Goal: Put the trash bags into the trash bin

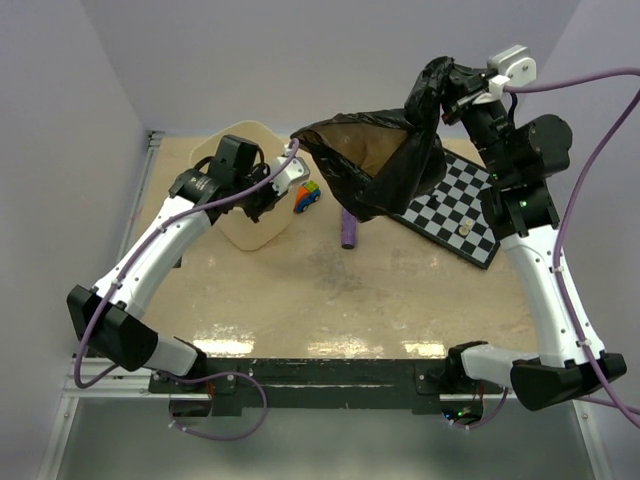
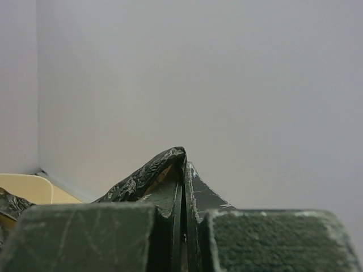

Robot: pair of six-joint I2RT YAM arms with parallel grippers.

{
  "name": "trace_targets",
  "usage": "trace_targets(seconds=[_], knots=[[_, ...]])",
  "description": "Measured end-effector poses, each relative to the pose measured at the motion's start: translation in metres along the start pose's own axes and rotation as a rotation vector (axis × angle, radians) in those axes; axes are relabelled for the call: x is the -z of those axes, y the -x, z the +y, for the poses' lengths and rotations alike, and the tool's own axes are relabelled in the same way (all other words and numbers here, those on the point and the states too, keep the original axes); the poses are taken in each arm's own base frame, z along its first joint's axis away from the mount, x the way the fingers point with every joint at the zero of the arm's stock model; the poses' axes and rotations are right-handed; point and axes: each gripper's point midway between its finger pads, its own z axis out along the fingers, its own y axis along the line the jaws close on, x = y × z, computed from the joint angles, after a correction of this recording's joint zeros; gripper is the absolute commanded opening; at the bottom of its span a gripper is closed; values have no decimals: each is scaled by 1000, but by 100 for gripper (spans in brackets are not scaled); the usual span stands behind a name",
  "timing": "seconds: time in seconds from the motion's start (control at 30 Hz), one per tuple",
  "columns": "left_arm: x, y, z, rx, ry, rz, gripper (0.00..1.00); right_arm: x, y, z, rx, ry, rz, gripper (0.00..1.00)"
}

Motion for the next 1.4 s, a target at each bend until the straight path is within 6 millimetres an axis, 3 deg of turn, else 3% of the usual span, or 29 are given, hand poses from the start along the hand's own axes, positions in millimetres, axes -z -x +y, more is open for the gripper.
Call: trace_targets(seconds=[0.23,0.4,0.6,0.63,0.67,0.7,0.83,0.9,1.0,1.13,1.23,1.4], knots=[[17,3,-34,28,-164,-20,0,-6,14,-1,7,12,-28,0],[49,2,-70,40,-304,-51,0,-19,37,1,-23,40,-88,0],[62,4,-103,16,-439,-114,0,-21,54,18,-117,126,-138,0],[62,3,-109,6,-459,-124,7,-21,56,23,-135,153,-146,0],[61,2,-116,-10,-478,-135,27,-21,58,28,-152,181,-152,0],[62,0,-121,-22,-493,-139,38,-21,60,34,-167,209,-156,0],[71,9,-138,-57,-548,-207,57,-30,80,62,-197,327,-190,0],[78,19,-135,-71,-523,-261,66,-34,89,74,-206,373,-207,0],[99,38,-125,-95,-442,-351,71,-39,108,92,-222,431,-247,0],[157,83,-99,-170,-277,-523,72,-44,124,114,-255,481,-290,0],[198,103,-82,-226,-156,-597,72,-53,130,127,-300,486,-309,0],[234,94,-60,-249,35,-589,73,-77,134,150,-406,463,-335,0]])
